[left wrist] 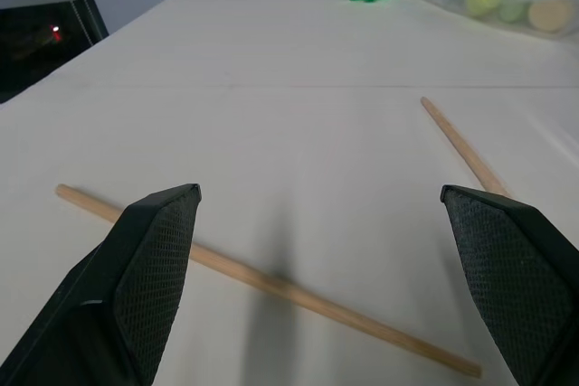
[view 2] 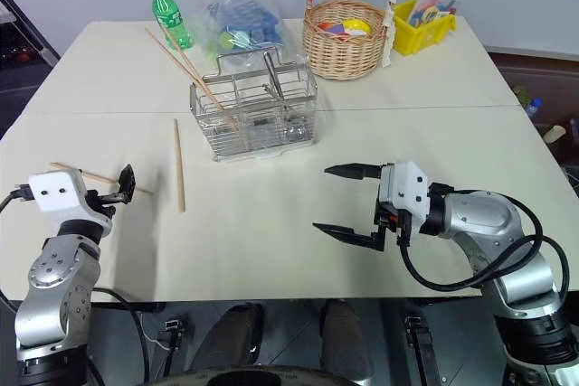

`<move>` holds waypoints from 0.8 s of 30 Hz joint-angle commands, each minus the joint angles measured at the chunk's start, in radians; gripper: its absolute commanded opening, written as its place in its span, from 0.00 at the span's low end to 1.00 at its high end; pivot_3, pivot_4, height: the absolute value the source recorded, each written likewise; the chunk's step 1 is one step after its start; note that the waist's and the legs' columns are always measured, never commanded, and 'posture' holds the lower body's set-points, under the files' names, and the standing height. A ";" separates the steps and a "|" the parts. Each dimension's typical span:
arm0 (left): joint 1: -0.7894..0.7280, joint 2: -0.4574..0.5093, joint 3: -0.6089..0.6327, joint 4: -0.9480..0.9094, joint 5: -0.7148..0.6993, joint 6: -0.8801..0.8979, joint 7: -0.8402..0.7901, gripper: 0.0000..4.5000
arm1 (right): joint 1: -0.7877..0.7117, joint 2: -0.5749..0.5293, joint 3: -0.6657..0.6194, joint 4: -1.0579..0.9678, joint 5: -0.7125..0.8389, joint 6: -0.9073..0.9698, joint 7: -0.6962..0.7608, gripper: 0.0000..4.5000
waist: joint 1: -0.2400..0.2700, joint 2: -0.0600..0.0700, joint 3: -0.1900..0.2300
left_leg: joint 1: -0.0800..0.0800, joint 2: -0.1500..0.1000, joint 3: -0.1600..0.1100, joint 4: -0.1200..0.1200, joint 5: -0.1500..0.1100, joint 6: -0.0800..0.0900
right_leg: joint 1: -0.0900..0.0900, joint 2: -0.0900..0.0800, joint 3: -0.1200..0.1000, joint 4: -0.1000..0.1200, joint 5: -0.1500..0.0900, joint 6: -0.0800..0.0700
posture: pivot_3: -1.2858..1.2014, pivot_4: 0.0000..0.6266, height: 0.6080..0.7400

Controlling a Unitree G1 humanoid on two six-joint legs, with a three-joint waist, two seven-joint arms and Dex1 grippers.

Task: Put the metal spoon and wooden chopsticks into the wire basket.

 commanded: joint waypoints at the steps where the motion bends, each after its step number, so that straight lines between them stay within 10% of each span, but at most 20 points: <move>1: -0.012 -0.002 0.014 -0.037 0.010 0.029 0.024 1.00 | 0.024 0.018 0.009 0.026 -0.036 -0.065 0.002 0.99 | -0.001 0.000 0.000 | 0.000 0.000 0.000 0.000 0.000 0.000 | 0.000 0.000 0.000 0.000 0.000 0.000 | 0.52 0.24 1.00; 24: -0.326 -0.129 0.139 0.025 0.131 0.372 0.381 1.00 | 0.104 0.093 0.020 0.009 0.007 -0.030 -0.087 0.99 | 0.001 -0.003 -0.001 | 0.000 0.000 -0.001 0.001 0.000 0.000 | 0.001 0.000 -0.001 0.001 0.002 0.003 | 0.52 0.24 1.00</move>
